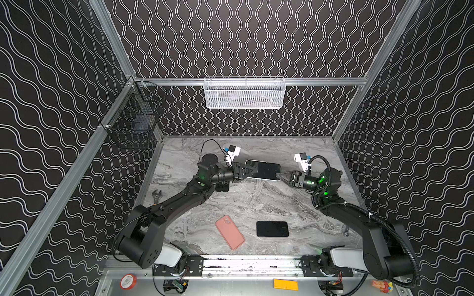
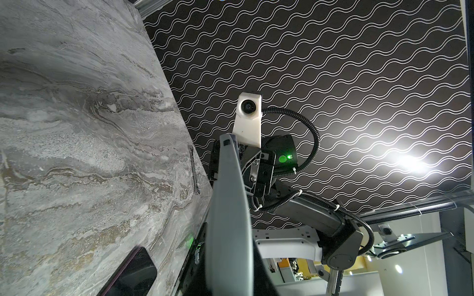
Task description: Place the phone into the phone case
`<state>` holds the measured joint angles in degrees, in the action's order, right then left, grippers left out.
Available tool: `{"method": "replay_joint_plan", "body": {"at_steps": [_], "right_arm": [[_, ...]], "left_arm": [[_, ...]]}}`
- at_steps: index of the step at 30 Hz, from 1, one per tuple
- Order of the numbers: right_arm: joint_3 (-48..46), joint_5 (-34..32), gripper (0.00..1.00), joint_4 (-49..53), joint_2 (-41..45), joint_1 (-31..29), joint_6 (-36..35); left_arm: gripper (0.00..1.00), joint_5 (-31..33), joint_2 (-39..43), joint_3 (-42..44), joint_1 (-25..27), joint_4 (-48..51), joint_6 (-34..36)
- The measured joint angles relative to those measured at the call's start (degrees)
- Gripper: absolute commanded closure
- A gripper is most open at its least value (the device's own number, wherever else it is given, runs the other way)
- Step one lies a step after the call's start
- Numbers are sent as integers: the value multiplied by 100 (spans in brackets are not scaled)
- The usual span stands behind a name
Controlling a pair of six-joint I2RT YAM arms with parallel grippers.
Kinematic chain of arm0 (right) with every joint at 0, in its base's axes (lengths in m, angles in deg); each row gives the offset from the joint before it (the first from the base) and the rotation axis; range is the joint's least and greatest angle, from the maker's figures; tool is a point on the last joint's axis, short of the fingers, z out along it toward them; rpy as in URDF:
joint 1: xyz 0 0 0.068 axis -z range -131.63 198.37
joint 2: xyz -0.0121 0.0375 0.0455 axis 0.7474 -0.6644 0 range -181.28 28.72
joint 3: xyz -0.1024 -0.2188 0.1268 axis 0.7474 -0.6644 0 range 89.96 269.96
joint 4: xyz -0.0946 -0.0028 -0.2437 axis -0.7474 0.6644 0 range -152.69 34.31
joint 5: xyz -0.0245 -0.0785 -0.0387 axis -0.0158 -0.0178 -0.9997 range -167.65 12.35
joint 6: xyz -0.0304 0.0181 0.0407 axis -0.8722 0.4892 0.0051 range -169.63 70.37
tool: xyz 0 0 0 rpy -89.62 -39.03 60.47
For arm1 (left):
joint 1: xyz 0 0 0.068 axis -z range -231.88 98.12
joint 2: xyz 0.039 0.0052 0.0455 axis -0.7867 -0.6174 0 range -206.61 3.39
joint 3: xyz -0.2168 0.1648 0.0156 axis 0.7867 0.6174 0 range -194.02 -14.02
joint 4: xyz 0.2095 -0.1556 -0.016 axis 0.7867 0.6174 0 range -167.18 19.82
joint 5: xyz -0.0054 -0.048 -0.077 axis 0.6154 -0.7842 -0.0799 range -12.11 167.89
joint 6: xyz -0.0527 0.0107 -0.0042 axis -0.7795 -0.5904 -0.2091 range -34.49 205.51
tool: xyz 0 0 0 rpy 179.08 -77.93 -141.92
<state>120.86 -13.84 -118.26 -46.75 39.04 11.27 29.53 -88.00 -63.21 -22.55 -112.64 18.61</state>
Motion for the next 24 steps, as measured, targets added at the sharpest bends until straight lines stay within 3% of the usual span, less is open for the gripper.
{"method": "replay_joint_plan", "body": {"at_steps": [3,8,12,24], "right_arm": [[68,-70,57,258,81,7,-223],[442,-140,52,603,79,20,-551],[654,-138,56,737,-31,33,-636],[743,-74,80,595,-275,37,-444]], "left_arm": [[100,-7,50,0,7,52,-24],[100,-4,190,0,11,238,111],[100,-4,216,37,22,227,127],[100,-2,192,57,79,216,127]]}}
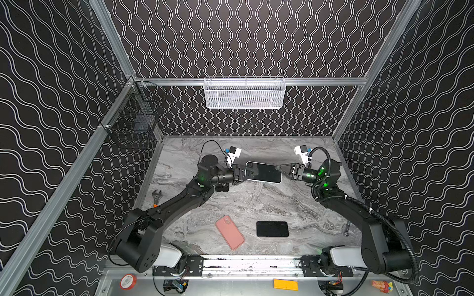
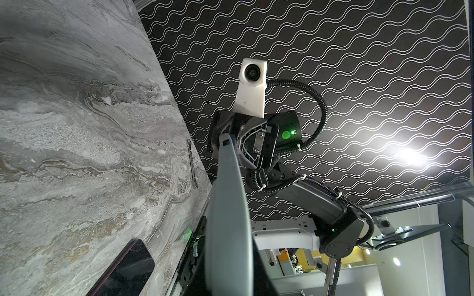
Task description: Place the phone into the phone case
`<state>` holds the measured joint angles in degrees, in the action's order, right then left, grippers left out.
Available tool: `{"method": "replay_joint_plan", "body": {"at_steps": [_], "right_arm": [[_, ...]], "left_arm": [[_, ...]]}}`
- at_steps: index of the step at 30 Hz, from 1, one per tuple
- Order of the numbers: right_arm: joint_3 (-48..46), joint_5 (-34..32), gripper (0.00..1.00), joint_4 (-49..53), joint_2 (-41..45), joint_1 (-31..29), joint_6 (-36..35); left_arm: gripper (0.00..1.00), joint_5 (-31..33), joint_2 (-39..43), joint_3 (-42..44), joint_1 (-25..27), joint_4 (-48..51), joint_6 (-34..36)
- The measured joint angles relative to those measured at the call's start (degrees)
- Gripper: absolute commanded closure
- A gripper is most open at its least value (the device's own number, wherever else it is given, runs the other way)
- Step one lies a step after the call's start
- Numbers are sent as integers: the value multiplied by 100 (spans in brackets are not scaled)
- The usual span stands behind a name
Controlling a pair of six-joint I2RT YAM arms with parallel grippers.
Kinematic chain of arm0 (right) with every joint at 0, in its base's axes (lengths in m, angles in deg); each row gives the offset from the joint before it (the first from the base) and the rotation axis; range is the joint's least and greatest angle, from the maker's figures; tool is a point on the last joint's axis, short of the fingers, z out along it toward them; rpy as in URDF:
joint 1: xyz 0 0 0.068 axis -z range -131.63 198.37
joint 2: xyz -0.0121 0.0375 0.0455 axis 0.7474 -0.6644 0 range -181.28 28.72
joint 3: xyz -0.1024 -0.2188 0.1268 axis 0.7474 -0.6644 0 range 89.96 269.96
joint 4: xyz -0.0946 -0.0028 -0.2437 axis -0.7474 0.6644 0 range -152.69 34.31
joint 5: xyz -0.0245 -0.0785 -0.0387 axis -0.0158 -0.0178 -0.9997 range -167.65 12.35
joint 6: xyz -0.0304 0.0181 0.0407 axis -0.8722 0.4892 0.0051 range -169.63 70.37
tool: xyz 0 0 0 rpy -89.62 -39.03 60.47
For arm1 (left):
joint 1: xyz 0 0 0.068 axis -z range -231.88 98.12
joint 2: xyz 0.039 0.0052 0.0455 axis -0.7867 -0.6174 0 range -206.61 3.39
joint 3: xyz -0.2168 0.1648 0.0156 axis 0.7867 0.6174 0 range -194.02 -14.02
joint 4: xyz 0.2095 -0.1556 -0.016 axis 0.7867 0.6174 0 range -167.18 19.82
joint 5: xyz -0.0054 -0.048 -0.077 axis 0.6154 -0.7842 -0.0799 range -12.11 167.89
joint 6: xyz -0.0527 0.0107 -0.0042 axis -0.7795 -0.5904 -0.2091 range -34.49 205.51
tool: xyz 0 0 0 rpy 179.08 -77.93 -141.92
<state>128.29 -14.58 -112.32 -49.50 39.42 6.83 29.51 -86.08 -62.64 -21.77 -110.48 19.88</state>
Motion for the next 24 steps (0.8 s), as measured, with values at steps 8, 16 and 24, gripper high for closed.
{"method": "replay_joint_plan", "body": {"at_steps": [8,16,24], "right_arm": [[0,20,100,-133,-17,17,35],[26,-26,81,236,133,22,-216],[101,-199,57,1386,522,-4,-1012]], "left_arm": [[100,4,-2,-9,-7,85,7],[100,7,13,-42,-4,170,76],[100,160,118,-138,17,481,302]]}}
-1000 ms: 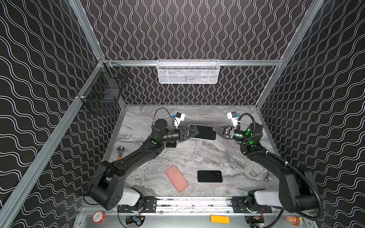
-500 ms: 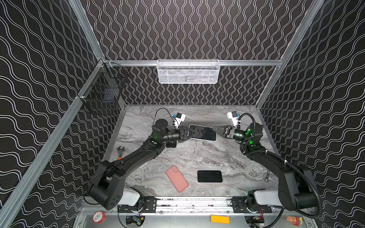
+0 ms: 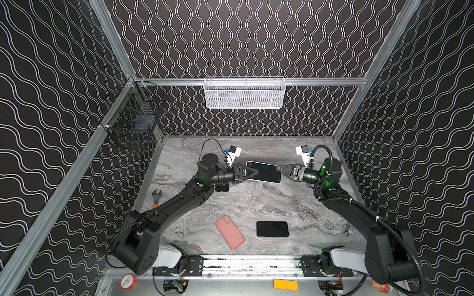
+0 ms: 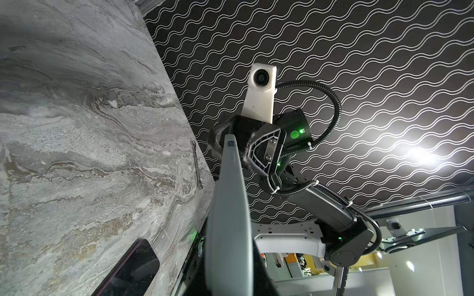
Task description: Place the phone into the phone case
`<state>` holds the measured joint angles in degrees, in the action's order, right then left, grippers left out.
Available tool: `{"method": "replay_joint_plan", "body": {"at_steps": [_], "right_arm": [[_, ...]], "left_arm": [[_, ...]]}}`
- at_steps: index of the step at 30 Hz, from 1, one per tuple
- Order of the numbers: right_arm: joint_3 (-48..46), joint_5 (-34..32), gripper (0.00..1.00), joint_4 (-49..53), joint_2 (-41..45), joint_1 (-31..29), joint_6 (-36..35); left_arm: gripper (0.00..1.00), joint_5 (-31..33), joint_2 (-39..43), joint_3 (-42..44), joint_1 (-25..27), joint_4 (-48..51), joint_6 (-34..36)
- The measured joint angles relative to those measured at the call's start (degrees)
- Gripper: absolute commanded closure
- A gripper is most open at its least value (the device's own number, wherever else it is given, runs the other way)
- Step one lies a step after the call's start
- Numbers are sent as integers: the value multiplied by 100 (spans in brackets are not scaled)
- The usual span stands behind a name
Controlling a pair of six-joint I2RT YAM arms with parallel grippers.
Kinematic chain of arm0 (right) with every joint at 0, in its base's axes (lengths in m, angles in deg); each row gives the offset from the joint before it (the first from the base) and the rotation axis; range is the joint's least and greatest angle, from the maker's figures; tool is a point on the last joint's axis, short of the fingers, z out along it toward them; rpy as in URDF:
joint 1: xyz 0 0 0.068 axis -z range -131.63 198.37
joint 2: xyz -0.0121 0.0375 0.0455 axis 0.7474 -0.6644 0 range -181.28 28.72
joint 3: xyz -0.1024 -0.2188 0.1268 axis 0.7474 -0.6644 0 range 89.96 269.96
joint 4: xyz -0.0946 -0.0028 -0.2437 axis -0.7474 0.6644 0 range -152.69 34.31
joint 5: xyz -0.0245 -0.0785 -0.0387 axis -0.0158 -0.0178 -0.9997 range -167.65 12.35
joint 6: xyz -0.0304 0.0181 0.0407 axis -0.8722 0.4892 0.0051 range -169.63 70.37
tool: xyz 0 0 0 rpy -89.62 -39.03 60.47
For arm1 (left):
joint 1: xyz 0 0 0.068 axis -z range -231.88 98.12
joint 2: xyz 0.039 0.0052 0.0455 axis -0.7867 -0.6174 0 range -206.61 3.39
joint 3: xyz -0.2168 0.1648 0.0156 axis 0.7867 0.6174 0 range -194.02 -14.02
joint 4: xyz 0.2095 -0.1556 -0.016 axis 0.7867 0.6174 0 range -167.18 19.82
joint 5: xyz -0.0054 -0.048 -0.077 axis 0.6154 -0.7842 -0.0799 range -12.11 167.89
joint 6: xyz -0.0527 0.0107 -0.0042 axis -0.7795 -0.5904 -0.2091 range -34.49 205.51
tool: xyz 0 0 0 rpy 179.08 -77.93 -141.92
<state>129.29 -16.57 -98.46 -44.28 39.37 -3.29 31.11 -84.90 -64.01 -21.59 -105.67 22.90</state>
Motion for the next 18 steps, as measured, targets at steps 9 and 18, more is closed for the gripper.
{"method": "replay_joint_plan", "body": {"at_steps": [9,18], "right_arm": [[-153,-179,81,638,343,-125,-339],[-271,-208,80,535,365,-140,-72]], "left_arm": [[100,-61,-114,-4,0,-101,0],[100,-72,-105,-4,-28,63,179]]}}
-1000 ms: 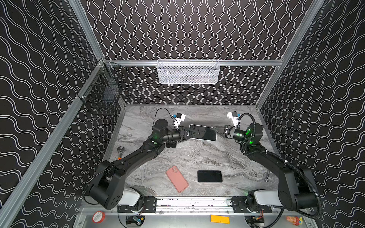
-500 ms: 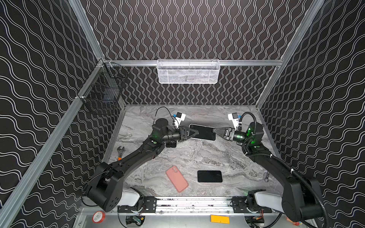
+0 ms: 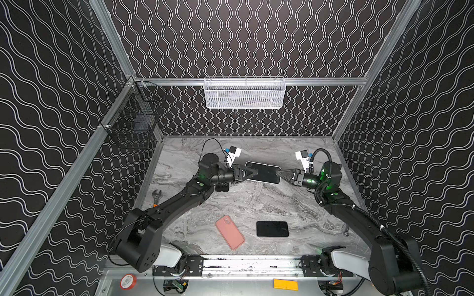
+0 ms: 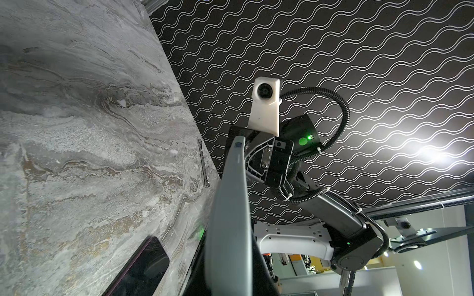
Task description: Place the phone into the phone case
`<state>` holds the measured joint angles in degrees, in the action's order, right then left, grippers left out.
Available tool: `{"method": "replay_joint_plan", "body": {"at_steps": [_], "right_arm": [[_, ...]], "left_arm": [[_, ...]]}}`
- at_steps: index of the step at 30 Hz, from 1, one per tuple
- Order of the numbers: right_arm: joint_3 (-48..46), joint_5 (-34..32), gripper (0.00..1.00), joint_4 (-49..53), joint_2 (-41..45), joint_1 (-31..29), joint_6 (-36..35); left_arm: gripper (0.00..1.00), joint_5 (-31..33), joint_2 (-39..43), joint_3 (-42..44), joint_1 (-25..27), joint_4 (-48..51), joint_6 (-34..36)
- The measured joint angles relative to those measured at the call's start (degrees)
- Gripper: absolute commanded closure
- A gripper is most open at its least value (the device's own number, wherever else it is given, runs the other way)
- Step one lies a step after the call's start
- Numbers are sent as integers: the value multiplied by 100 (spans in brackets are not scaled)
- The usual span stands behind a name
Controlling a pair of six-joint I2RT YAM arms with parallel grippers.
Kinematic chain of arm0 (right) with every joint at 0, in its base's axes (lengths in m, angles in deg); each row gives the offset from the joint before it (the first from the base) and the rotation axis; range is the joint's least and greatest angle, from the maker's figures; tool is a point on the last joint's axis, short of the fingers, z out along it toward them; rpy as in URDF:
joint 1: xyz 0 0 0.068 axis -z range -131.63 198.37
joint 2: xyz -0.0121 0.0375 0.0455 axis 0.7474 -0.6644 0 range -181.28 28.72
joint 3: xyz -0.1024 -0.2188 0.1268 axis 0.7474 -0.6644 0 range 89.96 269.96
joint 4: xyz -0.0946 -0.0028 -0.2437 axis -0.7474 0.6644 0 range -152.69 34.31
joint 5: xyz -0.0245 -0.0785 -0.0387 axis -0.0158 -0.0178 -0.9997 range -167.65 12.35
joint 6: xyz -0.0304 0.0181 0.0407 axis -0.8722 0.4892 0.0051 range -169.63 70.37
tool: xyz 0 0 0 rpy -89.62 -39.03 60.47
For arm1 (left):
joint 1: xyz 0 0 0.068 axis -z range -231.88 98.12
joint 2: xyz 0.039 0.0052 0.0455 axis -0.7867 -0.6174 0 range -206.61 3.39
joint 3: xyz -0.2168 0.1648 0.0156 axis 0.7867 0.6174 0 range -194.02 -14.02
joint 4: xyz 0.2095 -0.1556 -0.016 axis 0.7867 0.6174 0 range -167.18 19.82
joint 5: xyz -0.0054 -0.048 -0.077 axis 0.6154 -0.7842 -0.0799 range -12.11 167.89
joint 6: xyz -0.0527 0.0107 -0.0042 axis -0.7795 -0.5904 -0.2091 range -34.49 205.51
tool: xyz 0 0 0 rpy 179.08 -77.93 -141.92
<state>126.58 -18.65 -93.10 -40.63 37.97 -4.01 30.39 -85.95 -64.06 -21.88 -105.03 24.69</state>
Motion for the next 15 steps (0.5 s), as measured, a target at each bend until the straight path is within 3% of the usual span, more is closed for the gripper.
{"method": "replay_joint_plan", "body": {"at_steps": [2,6,12,15], "right_arm": [[-17,-11,68,7,0,-13,-57],[-184,68,65,-50,44,-76,-125],[-466,98,78,-232,138,-225,76],[-485,42,80,-227,223,-225,131]], "left_arm": [[100,7,42,-20,9,70,48],[100,216,42,-105,33,87,46],[100,254,-149,-160,26,-42,-87],[100,208,-195,-155,13,-186,-101]]}}
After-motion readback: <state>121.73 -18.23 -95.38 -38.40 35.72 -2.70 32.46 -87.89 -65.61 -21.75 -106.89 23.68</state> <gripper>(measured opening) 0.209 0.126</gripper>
